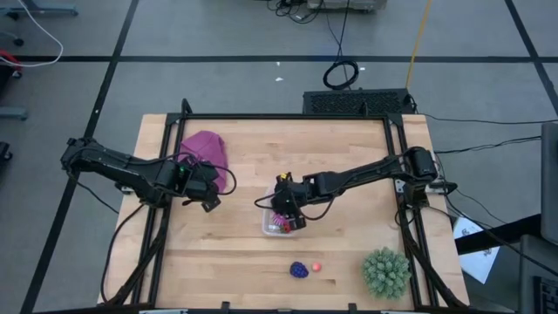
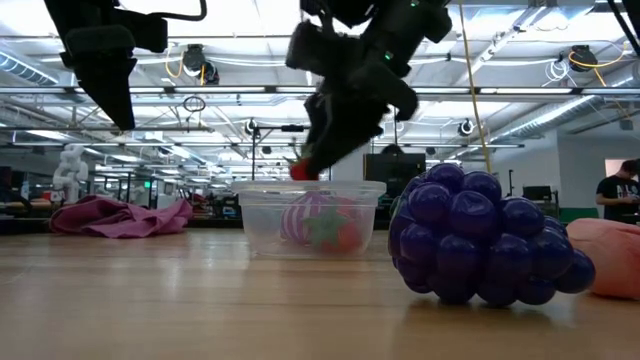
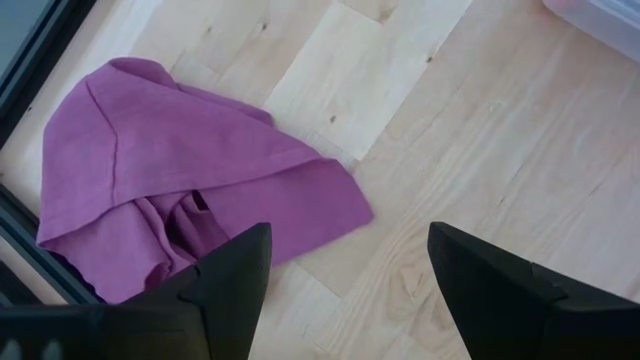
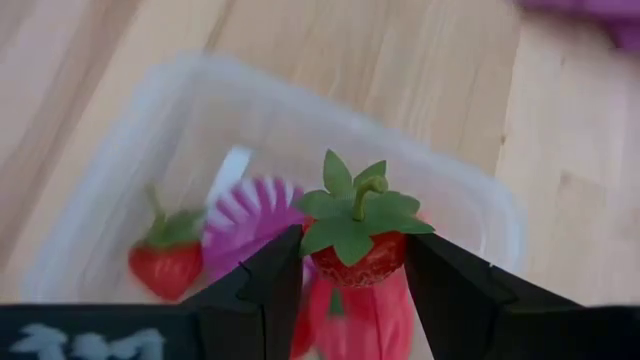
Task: Pick and placing Produce into tupperware
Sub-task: Put the strawberry into the transparent bin
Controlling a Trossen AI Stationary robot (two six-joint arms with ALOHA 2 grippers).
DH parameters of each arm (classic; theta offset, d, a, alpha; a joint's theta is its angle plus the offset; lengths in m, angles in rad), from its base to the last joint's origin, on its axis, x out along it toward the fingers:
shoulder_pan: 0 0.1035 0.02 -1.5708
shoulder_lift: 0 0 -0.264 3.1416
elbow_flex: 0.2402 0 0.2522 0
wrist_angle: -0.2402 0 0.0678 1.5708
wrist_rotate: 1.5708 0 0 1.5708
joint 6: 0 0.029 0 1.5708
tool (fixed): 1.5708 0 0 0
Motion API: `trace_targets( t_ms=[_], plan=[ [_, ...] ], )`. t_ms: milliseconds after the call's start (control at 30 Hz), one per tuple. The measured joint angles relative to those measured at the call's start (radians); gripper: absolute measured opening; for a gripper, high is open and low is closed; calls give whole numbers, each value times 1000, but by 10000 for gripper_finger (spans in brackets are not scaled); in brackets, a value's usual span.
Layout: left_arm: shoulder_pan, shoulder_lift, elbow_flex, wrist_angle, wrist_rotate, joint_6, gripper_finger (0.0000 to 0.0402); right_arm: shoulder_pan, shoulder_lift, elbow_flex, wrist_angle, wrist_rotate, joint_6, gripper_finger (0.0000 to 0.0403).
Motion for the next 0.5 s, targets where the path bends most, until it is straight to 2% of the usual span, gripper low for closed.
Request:
trace_targets(
  t_ms=[500],
  plan=[
    [0,0,0,2,-6,-1,274,0,13,1,43,-21,-6,160]
  ],
)
